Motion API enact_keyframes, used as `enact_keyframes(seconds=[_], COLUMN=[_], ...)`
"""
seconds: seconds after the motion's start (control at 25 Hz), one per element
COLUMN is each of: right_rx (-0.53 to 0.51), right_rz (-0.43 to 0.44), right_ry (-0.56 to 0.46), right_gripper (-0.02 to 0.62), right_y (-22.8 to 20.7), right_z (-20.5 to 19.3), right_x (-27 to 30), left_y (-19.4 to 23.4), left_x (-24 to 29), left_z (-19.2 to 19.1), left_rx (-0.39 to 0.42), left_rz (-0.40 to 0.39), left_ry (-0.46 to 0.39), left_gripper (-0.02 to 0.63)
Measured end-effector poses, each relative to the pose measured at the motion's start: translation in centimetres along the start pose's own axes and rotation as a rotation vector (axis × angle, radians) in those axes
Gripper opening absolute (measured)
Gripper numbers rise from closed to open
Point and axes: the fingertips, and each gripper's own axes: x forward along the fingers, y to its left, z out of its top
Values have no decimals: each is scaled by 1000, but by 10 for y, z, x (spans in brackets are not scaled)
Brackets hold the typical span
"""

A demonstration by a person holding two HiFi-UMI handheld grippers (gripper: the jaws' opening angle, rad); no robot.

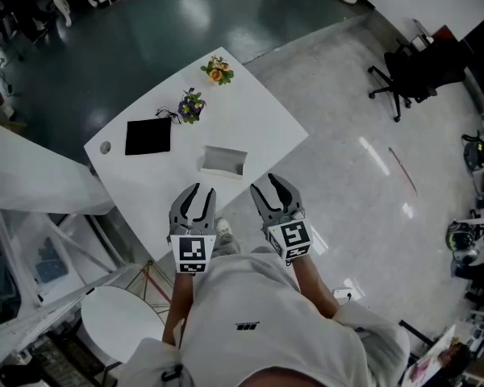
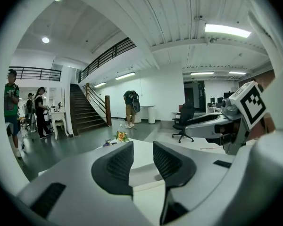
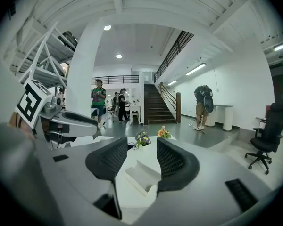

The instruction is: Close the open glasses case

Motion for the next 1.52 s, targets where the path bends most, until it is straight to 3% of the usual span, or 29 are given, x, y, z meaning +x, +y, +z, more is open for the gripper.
enact_keyframes(seconds=[0.72,1.08,1.52], right_rx=[10,-2,-63], right_rz=[-22,105,311], right_ry=[67,126,224], right_gripper=[179,172,166], right_y=[-40,-67,-87], right_z=[-7,-17,-44], right_x=[72,124,186], left_y=[32,41,45], left_x=[80,123,162], left_z=[-20,-44,-79], left_rx=[-32,-88,-215], left_rz=[-50,15,168], left_ry=[69,164,269], left_gripper=[126,121,118])
